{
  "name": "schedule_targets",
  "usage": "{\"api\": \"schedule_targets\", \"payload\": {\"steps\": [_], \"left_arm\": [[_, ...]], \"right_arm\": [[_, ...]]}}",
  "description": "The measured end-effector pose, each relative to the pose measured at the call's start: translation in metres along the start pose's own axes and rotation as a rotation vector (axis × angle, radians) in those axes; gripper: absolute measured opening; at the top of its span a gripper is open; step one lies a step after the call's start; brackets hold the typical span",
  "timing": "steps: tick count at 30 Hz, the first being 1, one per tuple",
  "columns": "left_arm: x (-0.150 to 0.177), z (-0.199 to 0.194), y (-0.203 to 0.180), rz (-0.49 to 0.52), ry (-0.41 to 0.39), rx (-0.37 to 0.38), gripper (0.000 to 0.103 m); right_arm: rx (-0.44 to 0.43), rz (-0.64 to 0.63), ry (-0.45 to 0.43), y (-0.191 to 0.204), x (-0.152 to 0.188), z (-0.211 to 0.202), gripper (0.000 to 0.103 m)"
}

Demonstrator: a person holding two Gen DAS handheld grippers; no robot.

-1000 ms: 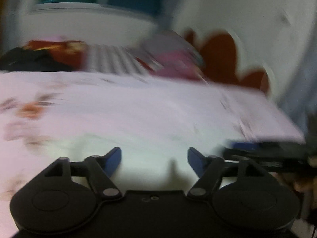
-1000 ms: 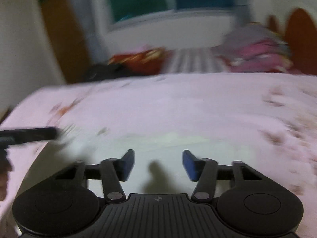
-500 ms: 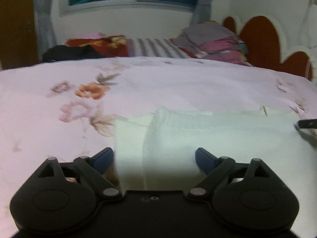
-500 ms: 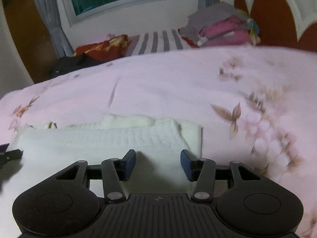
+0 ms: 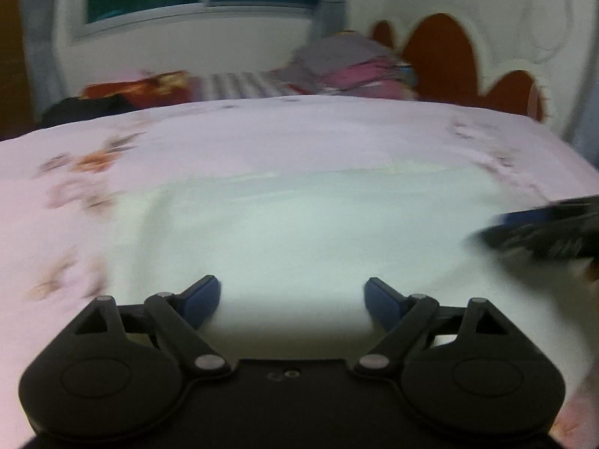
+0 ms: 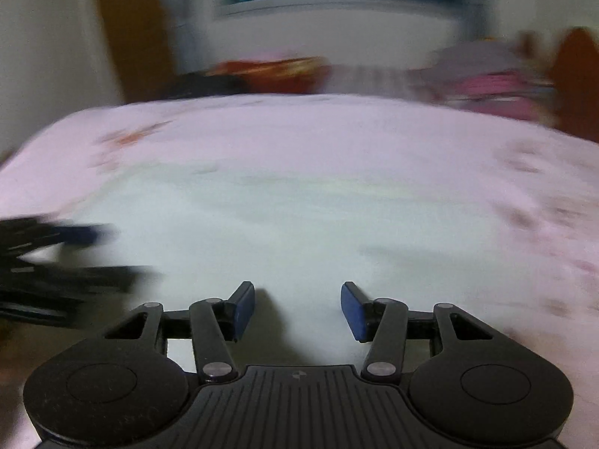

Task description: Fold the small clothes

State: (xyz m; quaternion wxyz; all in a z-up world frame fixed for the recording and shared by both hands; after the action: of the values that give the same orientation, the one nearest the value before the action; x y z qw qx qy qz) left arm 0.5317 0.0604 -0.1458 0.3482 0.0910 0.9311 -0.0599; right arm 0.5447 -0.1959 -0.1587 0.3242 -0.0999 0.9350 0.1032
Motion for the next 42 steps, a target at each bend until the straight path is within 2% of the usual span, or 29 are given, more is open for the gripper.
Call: {"api": "schedule_targets", "payload": {"steps": [1,2,3,4,5,7,9,11,15,17,22,25,26,28,30,31,33,34,36,37,38,40,42], "left_arm": [[0.002,-0.003,0.005,-0.023,0.000,-0.012,0.085],[0.001,-0.007,0.007,-0.046,0.006,-0.018,0.084],[-0.002,-0.012,0.003,-0.057,0.004,-0.032,0.082],[-0.005,-0.016,-0.003,-0.057,-0.010,-0.035,0.081],[-0.007,-0.021,-0.010,-0.054,-0.029,-0.019,0.082],[-0.005,-0.020,-0.024,-0.045,-0.032,0.012,0.082],[0.002,-0.011,-0.037,-0.019,0.017,0.014,0.083],[0.008,-0.002,-0.041,0.010,0.035,-0.020,0.084],[0.009,-0.016,-0.044,0.007,0.038,-0.025,0.083],[0.011,-0.022,-0.045,0.003,0.032,-0.029,0.081],[0.017,-0.026,-0.052,0.007,0.036,-0.027,0.080],[0.023,-0.022,-0.055,0.006,0.056,-0.034,0.079],[0.025,-0.021,-0.054,0.003,0.065,-0.040,0.079],[0.031,-0.024,-0.047,-0.013,0.068,-0.054,0.080],[0.034,-0.034,-0.038,-0.043,0.062,-0.082,0.077],[0.036,-0.042,-0.036,-0.061,0.043,-0.079,0.076],[0.041,-0.054,-0.039,-0.107,0.028,-0.020,0.077],[0.044,-0.057,-0.044,-0.114,0.032,0.002,0.078],[0.054,-0.063,-0.060,-0.092,0.030,0.008,0.078],[0.058,-0.063,-0.065,-0.084,0.031,0.006,0.078],[0.063,-0.061,-0.070,-0.080,0.045,0.002,0.078],[0.073,-0.056,-0.073,-0.080,0.069,-0.015,0.078],[0.076,-0.056,-0.078,-0.050,0.067,-0.030,0.078]], "right_arm": [[0.063,0.056,0.007,-0.017,0.002,0.001,0.050],[0.065,0.121,0.004,-0.034,0.004,0.001,0.050],[0.024,0.193,-0.003,-0.045,0.006,-0.002,0.050],[0.016,0.227,-0.010,-0.045,0.006,-0.007,0.050],[0.017,0.225,-0.028,-0.039,0.003,-0.013,0.050],[-0.049,0.181,-0.065,-0.020,0.002,-0.025,0.050],[-0.077,0.082,-0.025,0.000,0.007,-0.025,0.050],[-0.035,-0.017,0.040,0.017,0.016,-0.009,0.050],[-0.035,0.041,0.026,0.009,0.017,-0.014,0.050],[-0.068,0.049,0.000,0.010,0.020,-0.027,0.050],[-0.113,0.043,0.012,0.011,0.026,-0.032,0.050],[-0.113,0.007,0.042,0.026,0.040,-0.036,0.050],[-0.105,0.001,0.043,0.026,0.043,-0.035,0.050],[-0.036,0.009,0.040,0.019,0.048,-0.038,0.050],[0.040,0.058,0.033,0.004,0.051,-0.044,0.050],[0.038,0.093,0.029,-0.002,0.050,-0.049,0.050],[-0.061,0.155,-0.005,-0.003,0.051,-0.064,0.050],[-0.108,0.152,-0.012,0.003,0.052,-0.069,0.050],[-0.148,0.100,-0.010,0.023,0.058,-0.076,0.050],[-0.161,0.071,-0.005,0.034,0.063,-0.078,0.040],[-0.171,0.053,0.008,0.041,0.068,-0.077,0.023],[-0.192,0.035,0.049,0.053,0.077,-0.069,0.015],[-0.184,0.012,0.068,0.062,0.086,-0.062,0.015]]}}
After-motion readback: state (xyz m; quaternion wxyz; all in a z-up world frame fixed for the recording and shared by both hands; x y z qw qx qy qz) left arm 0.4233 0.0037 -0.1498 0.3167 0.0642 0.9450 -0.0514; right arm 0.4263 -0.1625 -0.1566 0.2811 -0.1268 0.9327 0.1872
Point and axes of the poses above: each gripper's, at about its wrist camera, not at the fingertips, and z roughly the way its jaws point, y to its left, x to its underside, the point moved 2 cm from there along z, roughly the way its jaws point, and after that the axes turned 5 degrees about y, right-handed, at the moved point
